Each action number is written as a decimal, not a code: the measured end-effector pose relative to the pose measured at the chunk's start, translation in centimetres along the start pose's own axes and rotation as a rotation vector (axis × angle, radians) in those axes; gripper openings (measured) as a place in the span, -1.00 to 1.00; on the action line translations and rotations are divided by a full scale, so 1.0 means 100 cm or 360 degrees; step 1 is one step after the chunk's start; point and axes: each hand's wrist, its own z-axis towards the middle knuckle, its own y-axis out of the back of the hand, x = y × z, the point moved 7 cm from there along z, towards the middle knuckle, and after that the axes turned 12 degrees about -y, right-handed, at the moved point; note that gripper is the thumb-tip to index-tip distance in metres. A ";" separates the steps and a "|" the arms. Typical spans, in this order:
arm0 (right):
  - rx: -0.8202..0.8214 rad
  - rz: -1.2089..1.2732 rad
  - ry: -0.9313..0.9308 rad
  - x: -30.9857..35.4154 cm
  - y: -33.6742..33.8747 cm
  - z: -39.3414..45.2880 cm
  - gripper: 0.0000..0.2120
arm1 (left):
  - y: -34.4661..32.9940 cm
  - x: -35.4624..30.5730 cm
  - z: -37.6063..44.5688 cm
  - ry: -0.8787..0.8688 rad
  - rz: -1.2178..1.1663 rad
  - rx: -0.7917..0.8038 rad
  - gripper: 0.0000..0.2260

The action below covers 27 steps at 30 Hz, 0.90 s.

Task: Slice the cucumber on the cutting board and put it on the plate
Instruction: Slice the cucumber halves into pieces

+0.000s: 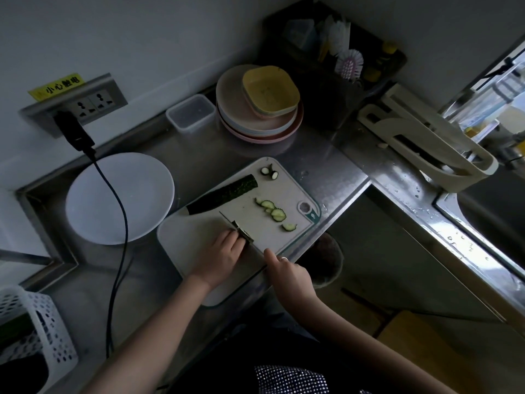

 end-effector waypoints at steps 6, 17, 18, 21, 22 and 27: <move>-0.0001 -0.0017 0.0000 -0.001 -0.003 0.002 -0.74 | -0.001 0.001 -0.001 -0.0014 -0.0007 -0.0017 -0.80; -0.0003 -0.0020 0.0018 0.004 0.005 -0.004 -0.75 | 0.000 -0.003 -0.001 0.0018 0.0019 0.0038 -0.82; -0.0005 -0.0020 0.0029 0.004 0.006 -0.006 -0.74 | 0.000 -0.002 -0.001 0.0023 0.0014 0.0055 -0.83; 0.0001 0.0011 0.0036 0.004 0.006 -0.009 -0.75 | -0.001 -0.001 0.000 0.0025 0.0025 0.0082 -0.82; 0.0001 0.0034 0.0041 0.004 0.006 -0.008 -0.77 | -0.001 -0.001 0.000 0.0022 0.0031 0.0086 -0.82; 0.0025 0.0031 0.0071 0.003 0.003 -0.011 -0.77 | -0.001 -0.002 -0.001 0.0027 0.0025 0.0069 -0.73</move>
